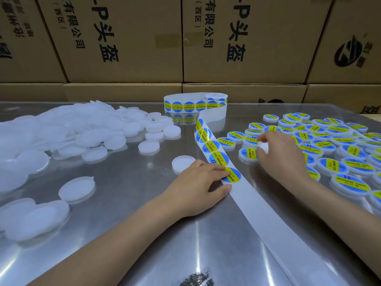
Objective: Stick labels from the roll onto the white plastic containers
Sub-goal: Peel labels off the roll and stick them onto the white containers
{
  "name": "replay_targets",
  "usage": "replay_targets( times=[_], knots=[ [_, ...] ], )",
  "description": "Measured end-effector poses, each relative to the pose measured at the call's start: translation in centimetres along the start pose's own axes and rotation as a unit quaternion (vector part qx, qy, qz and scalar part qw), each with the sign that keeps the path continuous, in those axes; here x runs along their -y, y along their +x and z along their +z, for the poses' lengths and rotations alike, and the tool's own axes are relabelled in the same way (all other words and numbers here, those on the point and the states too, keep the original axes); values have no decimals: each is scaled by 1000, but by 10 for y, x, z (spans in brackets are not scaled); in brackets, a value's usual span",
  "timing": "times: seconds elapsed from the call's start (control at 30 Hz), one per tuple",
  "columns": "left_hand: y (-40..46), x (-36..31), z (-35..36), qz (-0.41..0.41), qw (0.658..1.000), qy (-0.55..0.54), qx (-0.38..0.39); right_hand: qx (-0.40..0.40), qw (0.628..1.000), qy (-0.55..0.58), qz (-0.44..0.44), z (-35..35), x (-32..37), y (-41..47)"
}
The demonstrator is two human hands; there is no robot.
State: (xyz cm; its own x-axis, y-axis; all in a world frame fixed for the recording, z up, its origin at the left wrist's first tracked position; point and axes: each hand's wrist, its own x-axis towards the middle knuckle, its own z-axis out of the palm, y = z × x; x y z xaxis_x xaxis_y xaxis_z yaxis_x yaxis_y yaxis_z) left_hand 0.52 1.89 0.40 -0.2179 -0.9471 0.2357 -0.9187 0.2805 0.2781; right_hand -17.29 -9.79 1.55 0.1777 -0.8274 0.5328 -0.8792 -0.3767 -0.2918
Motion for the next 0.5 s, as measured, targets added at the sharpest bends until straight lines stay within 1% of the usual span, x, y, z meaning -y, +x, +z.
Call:
replay_targets(
  times=[0.07, 0.13, 0.2, 0.27, 0.33, 0.4, 0.43, 0.5],
  knots=[
    [0, 0, 0, 1, 1000, 1, 0, 39, 996, -81, 18, 6, -6, 0],
    [0, -1, 0, 1, 1000, 0, 1, 45, 995, -84, 40, 7, -8, 1],
    [0, -1, 0, 0, 1000, 2, 2, 33, 997, -62, 38, 8, -9, 3],
    [0, -1, 0, 0, 1000, 4, 2, 18, 999, 5, 26, 10, -10, 5],
    [0, -1, 0, -1, 1000, 3, 5, -1, 989, 139, 43, 9, -9, 8],
    [0, -1, 0, -3, 1000, 2, 6, -32, 957, 276, 76, 5, -7, 12],
    [0, -1, 0, -2, 1000, 3, 6, -50, 942, 319, 93, 3, -7, 14],
    [0, 0, 0, -1, 1000, 3, 6, -78, 922, 356, 132, 0, -13, 19]
  ],
)
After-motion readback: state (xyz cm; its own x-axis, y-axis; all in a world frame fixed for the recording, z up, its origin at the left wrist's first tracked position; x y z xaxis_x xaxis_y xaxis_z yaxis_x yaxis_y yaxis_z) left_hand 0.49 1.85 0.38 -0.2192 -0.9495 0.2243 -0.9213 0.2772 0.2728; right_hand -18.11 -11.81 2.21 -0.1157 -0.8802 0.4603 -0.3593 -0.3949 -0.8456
